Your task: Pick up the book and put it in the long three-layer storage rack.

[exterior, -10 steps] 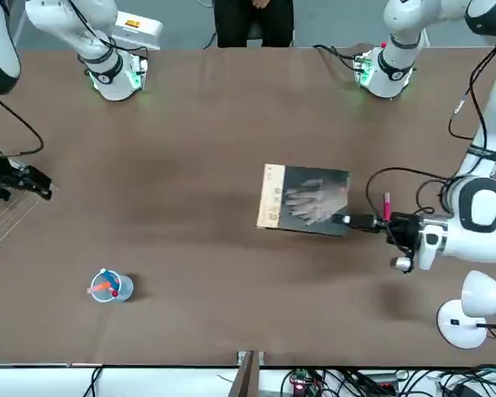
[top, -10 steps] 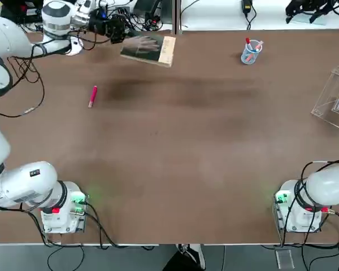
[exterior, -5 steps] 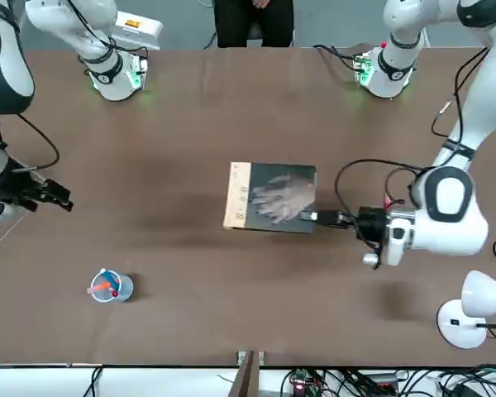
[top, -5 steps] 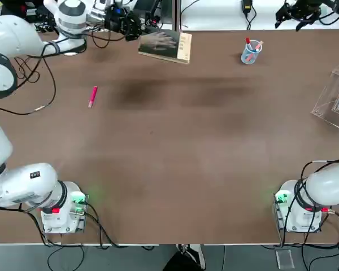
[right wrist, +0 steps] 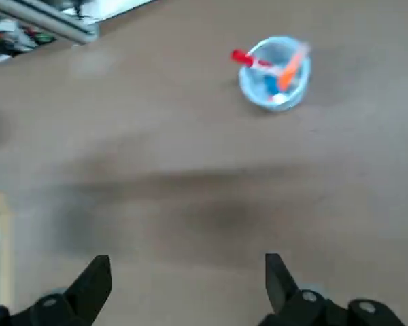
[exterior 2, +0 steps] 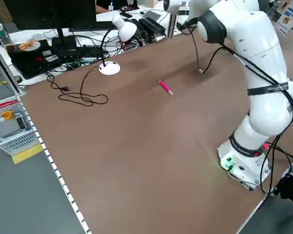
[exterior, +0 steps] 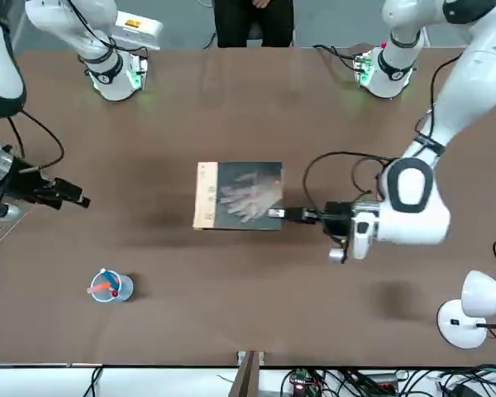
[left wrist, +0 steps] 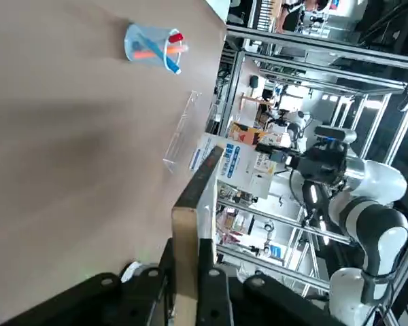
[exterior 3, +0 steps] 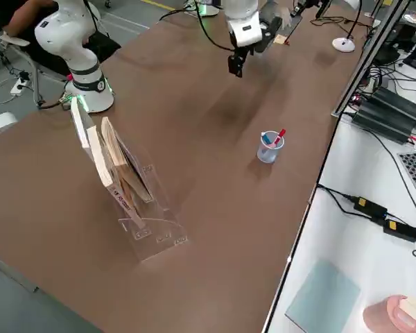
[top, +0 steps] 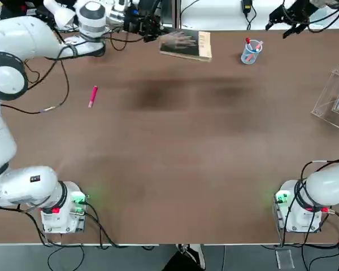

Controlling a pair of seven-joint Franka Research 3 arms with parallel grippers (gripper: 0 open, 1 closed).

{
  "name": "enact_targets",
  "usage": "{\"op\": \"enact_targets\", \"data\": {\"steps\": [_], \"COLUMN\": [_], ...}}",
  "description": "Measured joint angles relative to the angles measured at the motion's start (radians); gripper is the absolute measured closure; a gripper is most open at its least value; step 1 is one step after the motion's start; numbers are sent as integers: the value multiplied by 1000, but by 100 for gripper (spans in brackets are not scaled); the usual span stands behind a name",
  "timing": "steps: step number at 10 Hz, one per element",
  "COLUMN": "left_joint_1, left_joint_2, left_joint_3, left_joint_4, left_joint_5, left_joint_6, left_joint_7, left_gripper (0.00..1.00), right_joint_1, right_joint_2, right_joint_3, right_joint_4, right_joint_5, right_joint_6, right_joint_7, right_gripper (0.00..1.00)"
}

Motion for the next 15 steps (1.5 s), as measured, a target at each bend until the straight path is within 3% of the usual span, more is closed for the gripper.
{"op": "enact_targets", "data": {"steps": [6, 11, 15], "left_joint_1": [-140, -154, -154], "left_joint_2": [13, 48, 55], "left_joint_3": [1, 3, 4], "left_joint_4": [10, 27, 61], "left_joint_5": [-78, -205, -240], "left_joint_6": [146, 148, 176], "left_joint_7": [16, 122, 137], "left_gripper": [100, 100, 100], "right_joint_1": [-42, -60, -125], "right_joint_2": [1, 3, 53], "right_joint_3": [-1, -1, -3], "right_joint_4": [-127, -196, -276], "right_joint_5": [376, 543, 752], "right_joint_6": [-5, -51, -193], "right_joint_7": [-135, -186, -367], "right_gripper": [0, 0, 0]}}
